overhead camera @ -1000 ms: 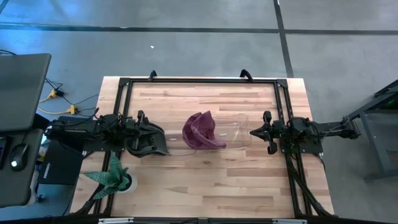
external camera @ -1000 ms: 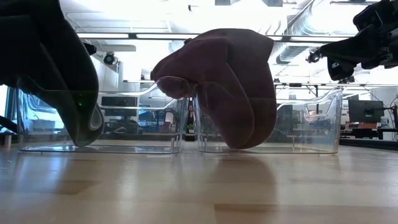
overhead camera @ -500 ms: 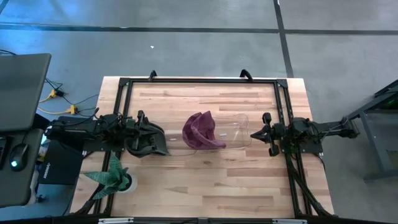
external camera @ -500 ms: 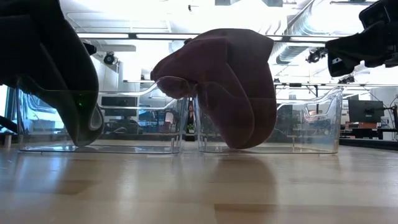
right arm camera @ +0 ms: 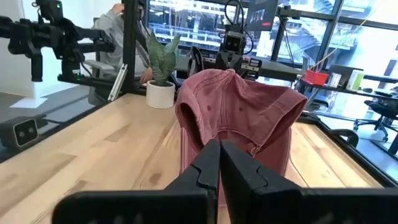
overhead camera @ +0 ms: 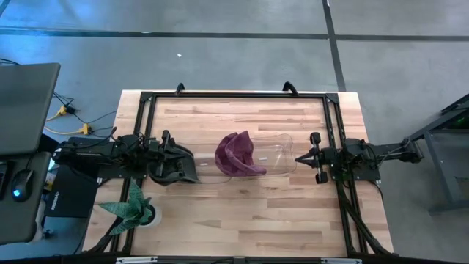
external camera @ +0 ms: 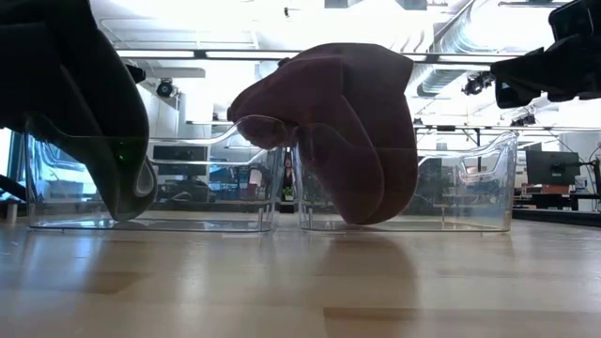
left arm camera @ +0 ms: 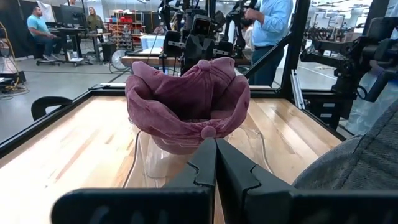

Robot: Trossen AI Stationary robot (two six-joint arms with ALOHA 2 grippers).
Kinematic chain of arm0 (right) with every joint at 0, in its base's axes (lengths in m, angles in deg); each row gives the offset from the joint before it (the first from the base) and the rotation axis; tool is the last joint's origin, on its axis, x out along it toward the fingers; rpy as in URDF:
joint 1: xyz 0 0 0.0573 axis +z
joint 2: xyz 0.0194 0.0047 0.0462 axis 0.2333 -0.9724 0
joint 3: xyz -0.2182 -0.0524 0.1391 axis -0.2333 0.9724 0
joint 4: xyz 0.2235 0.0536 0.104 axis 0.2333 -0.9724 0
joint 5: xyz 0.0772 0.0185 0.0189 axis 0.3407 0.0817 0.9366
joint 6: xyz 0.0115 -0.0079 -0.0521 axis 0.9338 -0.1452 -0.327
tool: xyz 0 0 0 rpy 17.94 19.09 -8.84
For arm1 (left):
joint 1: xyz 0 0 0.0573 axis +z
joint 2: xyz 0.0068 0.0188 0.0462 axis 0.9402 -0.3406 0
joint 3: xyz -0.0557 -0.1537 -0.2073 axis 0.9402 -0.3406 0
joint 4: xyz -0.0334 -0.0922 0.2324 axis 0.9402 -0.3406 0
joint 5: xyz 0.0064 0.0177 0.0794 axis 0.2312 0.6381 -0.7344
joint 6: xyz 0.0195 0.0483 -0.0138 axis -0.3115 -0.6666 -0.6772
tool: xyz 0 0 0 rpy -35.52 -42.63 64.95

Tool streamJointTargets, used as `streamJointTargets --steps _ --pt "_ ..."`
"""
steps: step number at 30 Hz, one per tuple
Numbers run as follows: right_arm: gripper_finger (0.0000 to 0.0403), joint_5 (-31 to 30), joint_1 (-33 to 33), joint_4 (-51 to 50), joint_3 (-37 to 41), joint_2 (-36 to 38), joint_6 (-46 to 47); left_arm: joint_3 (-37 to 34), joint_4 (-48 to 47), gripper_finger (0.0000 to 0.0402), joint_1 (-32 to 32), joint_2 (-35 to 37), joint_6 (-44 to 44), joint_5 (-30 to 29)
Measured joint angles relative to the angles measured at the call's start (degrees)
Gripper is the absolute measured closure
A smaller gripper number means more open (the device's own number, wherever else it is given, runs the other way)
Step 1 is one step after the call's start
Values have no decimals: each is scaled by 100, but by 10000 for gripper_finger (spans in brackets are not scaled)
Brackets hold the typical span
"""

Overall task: Pick & Place hat
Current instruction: Return to Home Position

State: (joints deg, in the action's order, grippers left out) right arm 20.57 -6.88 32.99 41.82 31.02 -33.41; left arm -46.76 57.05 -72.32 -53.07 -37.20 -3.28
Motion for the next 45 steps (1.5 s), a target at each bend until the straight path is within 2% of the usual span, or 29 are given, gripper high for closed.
streamJointTargets --steps 45 --pt "394 22 0 50 2 0 -5 13 -44 401 0 -94 0 -3"
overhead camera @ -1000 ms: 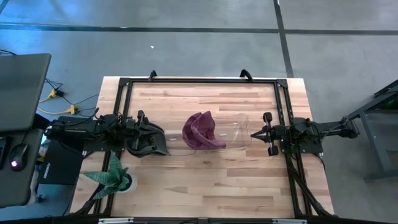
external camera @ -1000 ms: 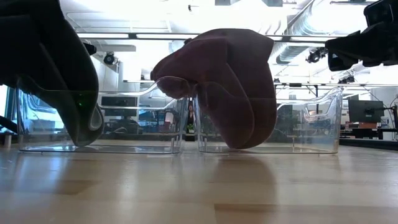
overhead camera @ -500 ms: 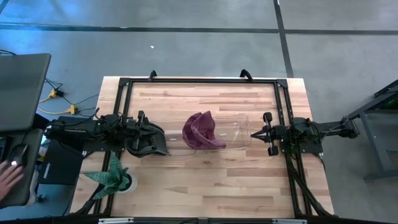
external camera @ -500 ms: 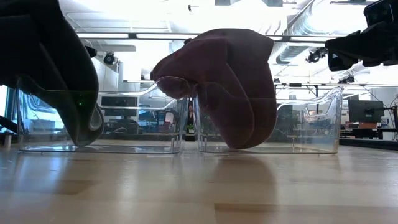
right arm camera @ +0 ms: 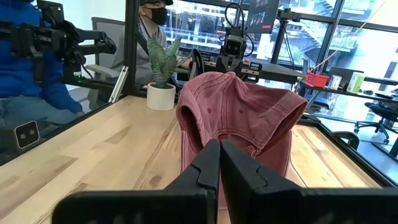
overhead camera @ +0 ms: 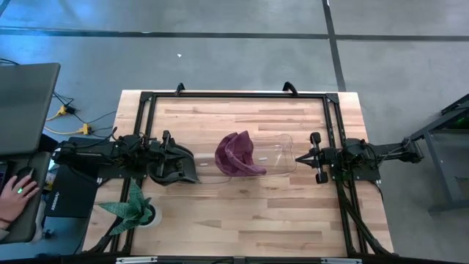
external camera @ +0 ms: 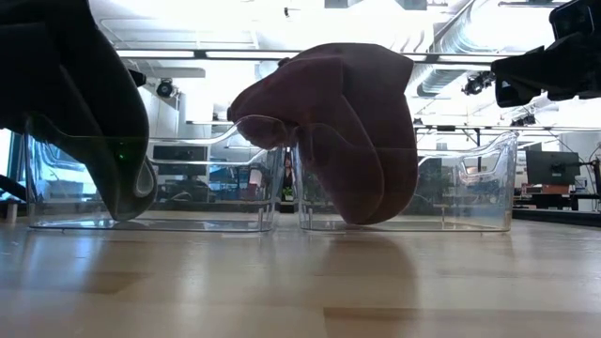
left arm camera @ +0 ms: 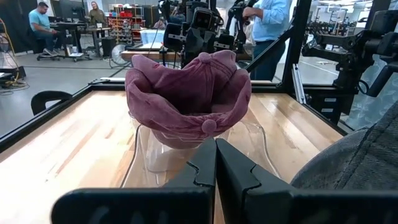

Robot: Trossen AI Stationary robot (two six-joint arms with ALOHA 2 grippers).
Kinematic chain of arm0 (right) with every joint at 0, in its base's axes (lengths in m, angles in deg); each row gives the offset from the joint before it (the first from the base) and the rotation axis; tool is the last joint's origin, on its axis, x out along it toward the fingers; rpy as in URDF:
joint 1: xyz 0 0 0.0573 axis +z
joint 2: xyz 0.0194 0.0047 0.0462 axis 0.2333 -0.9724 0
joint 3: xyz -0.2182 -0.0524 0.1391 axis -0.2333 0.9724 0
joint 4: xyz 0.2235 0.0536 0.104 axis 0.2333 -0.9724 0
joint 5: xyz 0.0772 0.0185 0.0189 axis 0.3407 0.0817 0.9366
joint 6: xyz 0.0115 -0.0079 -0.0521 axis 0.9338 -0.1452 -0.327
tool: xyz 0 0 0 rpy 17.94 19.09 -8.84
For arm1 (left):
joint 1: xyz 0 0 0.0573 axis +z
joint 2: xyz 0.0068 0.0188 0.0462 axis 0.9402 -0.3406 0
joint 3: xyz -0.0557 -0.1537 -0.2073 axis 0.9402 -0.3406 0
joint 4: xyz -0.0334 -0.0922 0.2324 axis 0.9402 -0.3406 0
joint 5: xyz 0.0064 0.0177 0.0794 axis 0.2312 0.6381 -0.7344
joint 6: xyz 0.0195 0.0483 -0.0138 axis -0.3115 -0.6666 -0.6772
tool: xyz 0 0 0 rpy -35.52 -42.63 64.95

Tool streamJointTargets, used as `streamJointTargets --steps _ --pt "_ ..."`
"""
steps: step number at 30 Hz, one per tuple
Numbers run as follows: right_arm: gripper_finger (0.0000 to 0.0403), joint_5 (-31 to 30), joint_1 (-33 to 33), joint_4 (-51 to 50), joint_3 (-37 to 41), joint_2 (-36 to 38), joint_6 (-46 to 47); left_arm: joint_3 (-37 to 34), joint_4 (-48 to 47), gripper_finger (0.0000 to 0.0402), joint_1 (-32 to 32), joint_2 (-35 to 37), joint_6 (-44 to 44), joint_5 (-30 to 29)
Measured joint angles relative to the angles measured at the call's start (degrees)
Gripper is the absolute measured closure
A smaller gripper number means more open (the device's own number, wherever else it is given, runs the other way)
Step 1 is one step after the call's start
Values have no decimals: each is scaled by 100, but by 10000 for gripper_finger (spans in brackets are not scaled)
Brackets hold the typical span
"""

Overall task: Pick & Place hat
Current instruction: Return to Home Position

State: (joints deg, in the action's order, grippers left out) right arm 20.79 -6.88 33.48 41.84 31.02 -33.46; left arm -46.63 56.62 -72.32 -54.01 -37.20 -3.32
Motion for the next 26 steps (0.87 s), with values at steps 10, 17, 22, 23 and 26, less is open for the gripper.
streamJointTargets --steps 10,17,22,23,26 --pt "396 1 1 0 0 0 2 0 0 401 0 0 0 -1" --pt "395 2 0 0 2 0 -4 0 -2 401 0 0 0 -1" --pt "394 2 2 0 2 0 -3 0 -2 401 0 0 0 1" --pt "395 1 1 0 2 -1 -2 0 -2 401 -2 0 0 1" --pt "397 1 2 0 2 -1 -3 0 -1 401 0 0 0 1"
